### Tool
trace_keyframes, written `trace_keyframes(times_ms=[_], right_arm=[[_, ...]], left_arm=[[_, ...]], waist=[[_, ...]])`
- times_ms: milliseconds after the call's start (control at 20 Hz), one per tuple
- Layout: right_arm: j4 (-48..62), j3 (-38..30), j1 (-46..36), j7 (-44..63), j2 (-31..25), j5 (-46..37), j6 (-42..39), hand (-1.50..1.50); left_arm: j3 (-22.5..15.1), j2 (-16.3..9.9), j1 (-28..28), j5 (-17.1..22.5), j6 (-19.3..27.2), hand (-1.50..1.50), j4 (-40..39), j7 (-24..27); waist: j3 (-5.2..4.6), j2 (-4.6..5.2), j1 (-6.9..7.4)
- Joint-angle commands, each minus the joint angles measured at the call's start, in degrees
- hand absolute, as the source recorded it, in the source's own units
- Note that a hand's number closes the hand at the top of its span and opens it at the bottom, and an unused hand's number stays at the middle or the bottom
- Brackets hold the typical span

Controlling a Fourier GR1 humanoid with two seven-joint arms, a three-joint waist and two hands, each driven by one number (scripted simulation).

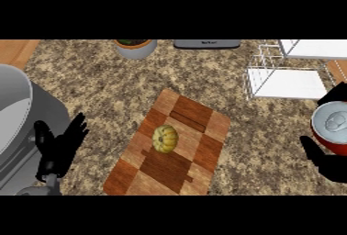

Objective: Pick the can from the placemat and place it in the tiered shelf

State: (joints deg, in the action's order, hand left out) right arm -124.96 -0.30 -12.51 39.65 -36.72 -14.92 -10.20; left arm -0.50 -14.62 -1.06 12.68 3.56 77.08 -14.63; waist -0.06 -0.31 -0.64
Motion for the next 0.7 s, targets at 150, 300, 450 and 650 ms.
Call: trace_keyframes(times_ms=[150,300,450,650], right_arm=[[6.24,-14.42,-13.73,7.67,-6.65,11.12,-6.30,1.50],[14.02,-15.42,-20.66,8.11,-8.91,11.28,-6.90,1.50],[20.39,-14.34,-26.38,8.48,-9.86,10.60,-7.08,1.50],[32.59,-16.53,-33.41,2.88,-13.26,10.94,-9.01,1.50]], left_arm=[[-2.54,2.57,0.53,-2.92,2.29,0.00,2.32,-1.50],[-0.19,1.14,-3.24,-0.62,1.28,0.00,3.12,-5.25],[0.64,0.90,-0.95,-0.70,-1.26,0.00,-0.63,-1.06],[1.57,0.32,-2.94,0.05,-1.46,0.00,0.66,-3.80]], waist=[[0.03,0.24,1.02],[0.02,0.37,1.44],[-0.01,0.44,1.51],[0.01,0.50,1.76]])
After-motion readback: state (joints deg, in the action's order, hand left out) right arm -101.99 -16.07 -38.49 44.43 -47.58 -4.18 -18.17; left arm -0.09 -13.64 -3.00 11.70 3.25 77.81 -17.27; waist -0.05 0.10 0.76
